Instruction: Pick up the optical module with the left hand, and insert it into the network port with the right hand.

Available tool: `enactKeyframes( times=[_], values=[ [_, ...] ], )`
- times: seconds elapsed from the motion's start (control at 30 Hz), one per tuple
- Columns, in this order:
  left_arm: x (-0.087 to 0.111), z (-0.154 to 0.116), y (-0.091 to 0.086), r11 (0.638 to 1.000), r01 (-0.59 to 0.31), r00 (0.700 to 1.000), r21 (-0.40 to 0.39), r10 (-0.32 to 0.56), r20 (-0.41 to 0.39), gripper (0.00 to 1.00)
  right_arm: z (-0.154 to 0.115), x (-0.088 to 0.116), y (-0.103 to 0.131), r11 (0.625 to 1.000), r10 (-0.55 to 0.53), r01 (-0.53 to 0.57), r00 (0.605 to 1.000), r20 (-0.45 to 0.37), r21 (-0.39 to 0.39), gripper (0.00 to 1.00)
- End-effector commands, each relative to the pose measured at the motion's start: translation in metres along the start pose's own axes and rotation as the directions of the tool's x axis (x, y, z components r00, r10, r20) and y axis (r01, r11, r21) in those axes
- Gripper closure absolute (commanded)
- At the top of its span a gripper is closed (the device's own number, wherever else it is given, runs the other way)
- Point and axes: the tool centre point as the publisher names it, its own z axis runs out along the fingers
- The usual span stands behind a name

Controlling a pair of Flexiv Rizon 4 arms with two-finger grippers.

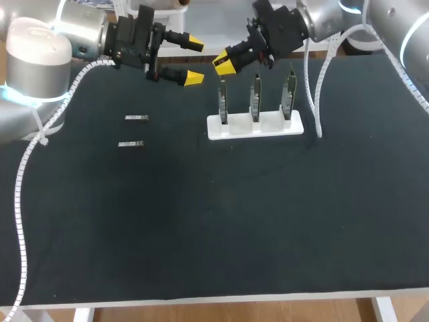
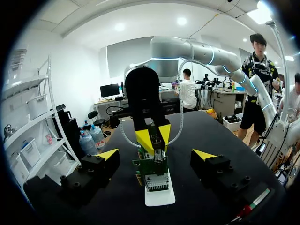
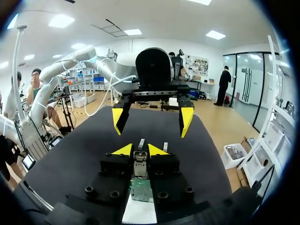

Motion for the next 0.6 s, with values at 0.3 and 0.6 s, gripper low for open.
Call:
enactKeyframes(
  times=[0.3,0.6],
  values=[
    [0.0003,0.0001,-0.0014,1.0,-0.003,1.0,-0.005,0.003,0.001,0.0,-0.0014,0.0006,-0.0057,0.997,0.003,-0.003,1.0,0.005,-0.075,0.0],
    [0.0003,0.0001,-0.0014,1.0,-0.003,1.0,-0.005,0.003,0.001,0.0,-0.0014,0.0006,-0.0057,0.997,0.003,-0.003,1.0,0.005,-0.075,0.0]
  ],
)
